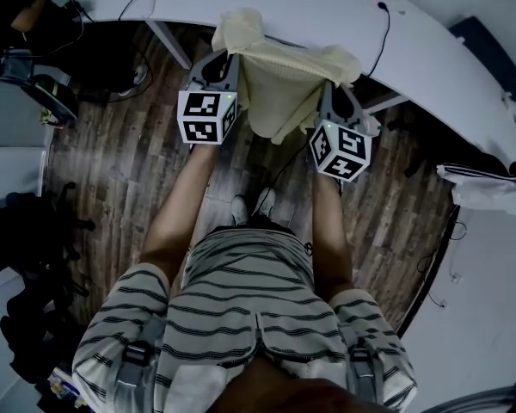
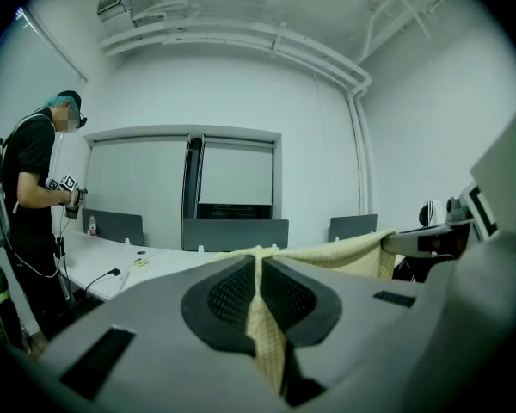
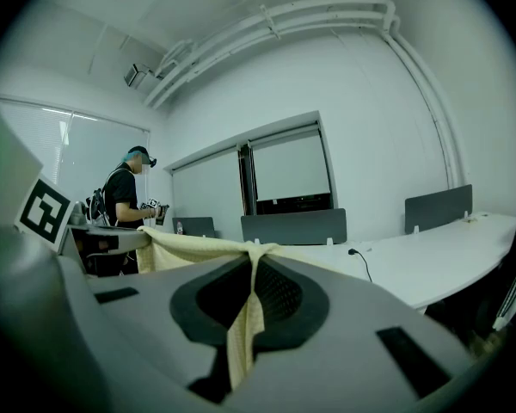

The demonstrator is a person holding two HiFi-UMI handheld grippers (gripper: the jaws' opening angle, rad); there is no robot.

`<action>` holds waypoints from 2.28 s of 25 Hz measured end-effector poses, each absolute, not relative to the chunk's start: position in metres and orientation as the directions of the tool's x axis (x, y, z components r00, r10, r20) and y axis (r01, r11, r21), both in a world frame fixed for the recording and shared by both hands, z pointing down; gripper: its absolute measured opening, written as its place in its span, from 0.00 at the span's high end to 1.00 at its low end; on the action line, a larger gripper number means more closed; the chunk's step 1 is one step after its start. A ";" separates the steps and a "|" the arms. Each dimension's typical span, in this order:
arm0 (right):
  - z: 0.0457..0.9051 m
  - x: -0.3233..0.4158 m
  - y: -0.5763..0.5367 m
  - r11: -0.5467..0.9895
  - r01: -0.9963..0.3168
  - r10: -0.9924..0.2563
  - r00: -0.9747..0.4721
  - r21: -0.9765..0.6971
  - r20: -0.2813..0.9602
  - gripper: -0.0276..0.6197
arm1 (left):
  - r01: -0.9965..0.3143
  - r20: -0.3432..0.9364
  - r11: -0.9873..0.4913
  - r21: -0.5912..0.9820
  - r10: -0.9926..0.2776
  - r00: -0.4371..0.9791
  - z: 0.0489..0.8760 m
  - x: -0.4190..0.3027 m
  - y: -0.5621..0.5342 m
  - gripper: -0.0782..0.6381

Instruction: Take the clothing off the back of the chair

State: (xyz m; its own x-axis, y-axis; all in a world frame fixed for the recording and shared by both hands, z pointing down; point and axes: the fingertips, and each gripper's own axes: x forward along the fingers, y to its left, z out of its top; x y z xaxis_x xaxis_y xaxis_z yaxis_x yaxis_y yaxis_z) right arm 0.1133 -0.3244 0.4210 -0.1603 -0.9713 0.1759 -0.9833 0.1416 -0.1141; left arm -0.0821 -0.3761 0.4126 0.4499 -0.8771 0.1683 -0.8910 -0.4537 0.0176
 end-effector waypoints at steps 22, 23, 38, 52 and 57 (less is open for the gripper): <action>0.377 0.118 -0.314 0.161 -0.983 -0.980 -0.170 -0.087 0.104 0.92 | -0.898 0.103 -0.440 0.003 -0.893 0.438 0.370 -0.078 -0.357 0.85; 0.375 0.119 -0.313 0.163 -0.983 -0.980 -0.171 -0.086 0.098 0.92 | -0.898 0.100 -0.440 0.003 -0.893 0.438 0.368 -0.077 -0.356 0.85; 0.348 0.114 -0.293 0.169 -0.983 -0.984 -0.172 -0.065 0.041 0.92 | -0.890 0.051 -0.455 0.013 -0.889 0.455 0.343 -0.081 -0.330 0.85; 0.334 0.105 -0.266 0.185 -0.981 -0.982 -0.186 -0.062 0.014 0.92 | -0.889 0.017 -0.458 0.021 -0.889 0.458 0.327 -0.091 -0.298 0.85; 0.334 0.100 -0.251 0.186 -0.981 -0.982 -0.187 -0.051 0.013 0.92 | -0.887 0.008 -0.462 0.024 -0.887 0.462 0.326 -0.095 -0.282 0.85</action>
State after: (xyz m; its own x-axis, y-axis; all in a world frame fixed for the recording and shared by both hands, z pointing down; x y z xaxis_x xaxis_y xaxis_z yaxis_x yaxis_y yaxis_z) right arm 0.1001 -0.2506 0.3343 -0.1867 -0.9823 0.0134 -0.9813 0.1858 -0.0506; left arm -0.0949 -0.2818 0.3259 0.4620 -0.8869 0.0076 -0.8867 -0.4617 0.0242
